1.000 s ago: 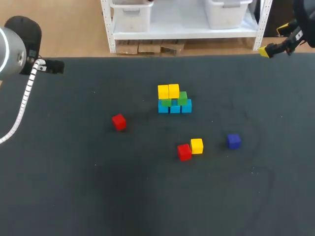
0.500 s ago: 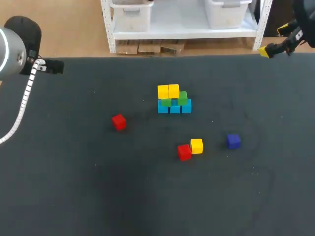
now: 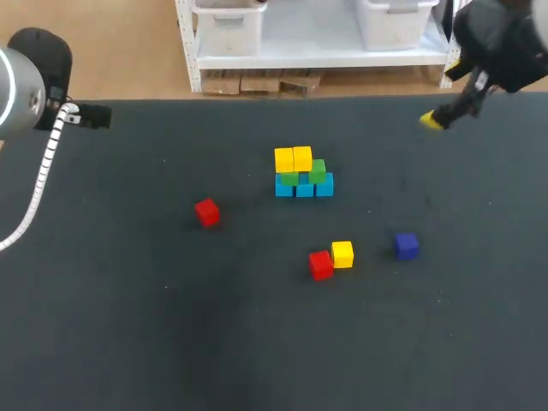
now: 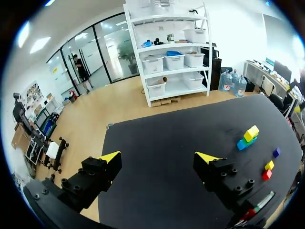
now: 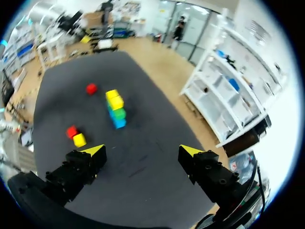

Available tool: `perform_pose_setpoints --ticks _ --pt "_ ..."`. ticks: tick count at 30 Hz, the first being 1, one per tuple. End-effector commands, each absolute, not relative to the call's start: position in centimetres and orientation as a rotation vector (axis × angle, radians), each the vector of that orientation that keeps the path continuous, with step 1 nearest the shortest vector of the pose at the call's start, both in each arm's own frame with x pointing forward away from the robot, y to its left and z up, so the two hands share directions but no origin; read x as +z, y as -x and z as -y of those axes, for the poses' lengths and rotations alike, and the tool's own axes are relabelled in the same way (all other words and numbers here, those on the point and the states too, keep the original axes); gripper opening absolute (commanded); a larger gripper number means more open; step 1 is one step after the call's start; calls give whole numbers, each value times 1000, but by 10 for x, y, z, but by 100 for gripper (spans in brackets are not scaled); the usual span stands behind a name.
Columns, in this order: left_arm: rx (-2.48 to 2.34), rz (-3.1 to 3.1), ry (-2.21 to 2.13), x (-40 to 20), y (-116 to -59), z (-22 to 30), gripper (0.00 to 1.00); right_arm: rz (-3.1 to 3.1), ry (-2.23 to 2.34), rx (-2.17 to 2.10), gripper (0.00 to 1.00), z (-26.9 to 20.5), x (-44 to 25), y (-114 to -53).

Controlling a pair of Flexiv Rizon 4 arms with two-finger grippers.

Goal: Place the blue cubes, place green cubes on the blue cubes, place the yellow cubes on the green cubes, then place the red cubes on the yellow cubes, and place purple cube on the red cubes.

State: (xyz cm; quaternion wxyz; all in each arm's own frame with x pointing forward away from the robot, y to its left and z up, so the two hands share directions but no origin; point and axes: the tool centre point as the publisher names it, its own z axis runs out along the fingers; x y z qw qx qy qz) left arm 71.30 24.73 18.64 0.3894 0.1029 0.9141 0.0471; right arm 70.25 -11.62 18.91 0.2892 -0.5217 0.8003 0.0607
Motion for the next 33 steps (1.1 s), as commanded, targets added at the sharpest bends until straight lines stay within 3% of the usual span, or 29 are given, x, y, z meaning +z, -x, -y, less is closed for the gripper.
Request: perform_pose_setpoints --ticks 1,15,33 --pt "116 -2324 -265 187 -712 -248 100 -2130 1640 197 100 95 175 -684" --pt "116 -2324 -265 187 -712 -248 100 -1937 2186 314 100 35 109 -617" --pt "116 -2324 -265 187 -712 -248 100 -2059 2263 330 100 -6 42 -601"
